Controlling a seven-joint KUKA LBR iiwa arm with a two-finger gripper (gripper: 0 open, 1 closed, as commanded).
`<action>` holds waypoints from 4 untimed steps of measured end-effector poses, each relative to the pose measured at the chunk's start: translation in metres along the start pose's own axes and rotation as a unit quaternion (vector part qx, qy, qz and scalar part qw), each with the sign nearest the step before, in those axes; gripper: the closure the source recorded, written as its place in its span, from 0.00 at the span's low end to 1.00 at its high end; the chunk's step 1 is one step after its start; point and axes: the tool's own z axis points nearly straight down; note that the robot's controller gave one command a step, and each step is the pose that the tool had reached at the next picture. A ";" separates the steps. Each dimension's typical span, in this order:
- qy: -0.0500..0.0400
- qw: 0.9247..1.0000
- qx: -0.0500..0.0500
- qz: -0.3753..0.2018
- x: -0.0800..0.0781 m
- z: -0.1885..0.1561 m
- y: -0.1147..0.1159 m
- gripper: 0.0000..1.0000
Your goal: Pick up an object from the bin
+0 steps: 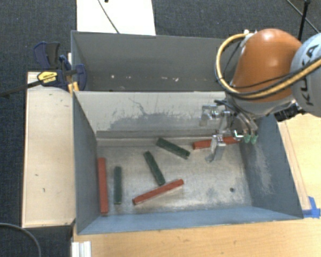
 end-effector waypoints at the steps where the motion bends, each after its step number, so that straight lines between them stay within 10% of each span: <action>1: -0.001 0.985 0.000 0.170 -0.018 0.150 0.024 0.00; 2: -0.006 0.985 -0.002 0.172 -0.026 0.115 0.050 0.00; 4: -0.002 0.958 -0.001 0.286 -0.022 0.148 0.065 0.00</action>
Offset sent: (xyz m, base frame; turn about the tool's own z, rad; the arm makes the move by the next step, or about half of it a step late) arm 0.0177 0.0236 -0.1477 0.3426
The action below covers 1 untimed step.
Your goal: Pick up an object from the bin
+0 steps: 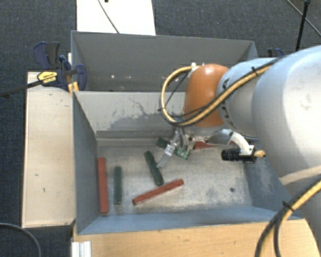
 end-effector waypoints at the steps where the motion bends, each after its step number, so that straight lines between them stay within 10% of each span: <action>1: -0.001 1.000 0.000 -0.001 -0.001 -0.001 0.000 0.00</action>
Offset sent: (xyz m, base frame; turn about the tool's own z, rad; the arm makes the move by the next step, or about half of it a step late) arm 0.0000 0.0000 0.0000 0.0000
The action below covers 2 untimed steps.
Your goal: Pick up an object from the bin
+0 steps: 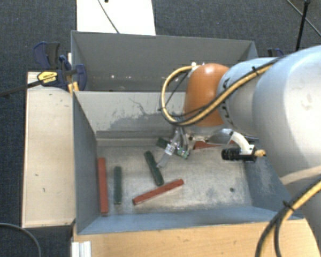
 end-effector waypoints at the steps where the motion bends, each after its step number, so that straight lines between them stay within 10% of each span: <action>1: 0.000 1.000 0.000 -0.001 0.000 0.000 0.000 1.00; 2: -0.003 1.000 -0.002 -0.003 -0.002 -0.074 0.001 1.00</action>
Offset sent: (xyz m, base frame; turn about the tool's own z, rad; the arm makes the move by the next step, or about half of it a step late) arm 0.0000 0.0000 0.0000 0.0000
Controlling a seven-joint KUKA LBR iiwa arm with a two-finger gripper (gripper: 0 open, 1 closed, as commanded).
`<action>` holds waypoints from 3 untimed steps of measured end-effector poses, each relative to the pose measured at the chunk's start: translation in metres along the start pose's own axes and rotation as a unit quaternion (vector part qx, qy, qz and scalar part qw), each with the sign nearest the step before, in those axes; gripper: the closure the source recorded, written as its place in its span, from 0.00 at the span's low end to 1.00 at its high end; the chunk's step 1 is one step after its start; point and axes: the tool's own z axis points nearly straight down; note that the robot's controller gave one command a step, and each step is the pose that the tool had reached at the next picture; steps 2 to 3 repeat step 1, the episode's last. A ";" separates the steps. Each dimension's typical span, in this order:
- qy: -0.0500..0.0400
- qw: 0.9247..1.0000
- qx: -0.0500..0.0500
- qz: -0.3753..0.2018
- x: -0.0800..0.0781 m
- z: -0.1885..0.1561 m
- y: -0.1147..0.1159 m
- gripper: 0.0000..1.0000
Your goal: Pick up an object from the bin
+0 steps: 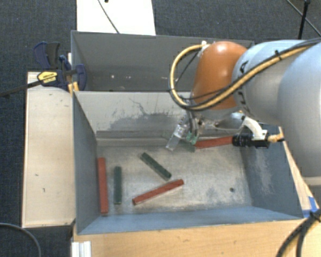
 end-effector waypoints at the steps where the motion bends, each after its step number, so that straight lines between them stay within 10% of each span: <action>1: 0.000 1.000 0.000 -0.003 -0.002 -0.057 0.001 1.00; 3: 0.000 1.000 0.000 -0.003 -0.002 -0.057 0.001 1.00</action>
Offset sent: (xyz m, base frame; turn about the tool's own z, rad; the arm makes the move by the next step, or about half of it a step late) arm -0.0003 -0.0001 0.0520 0.0000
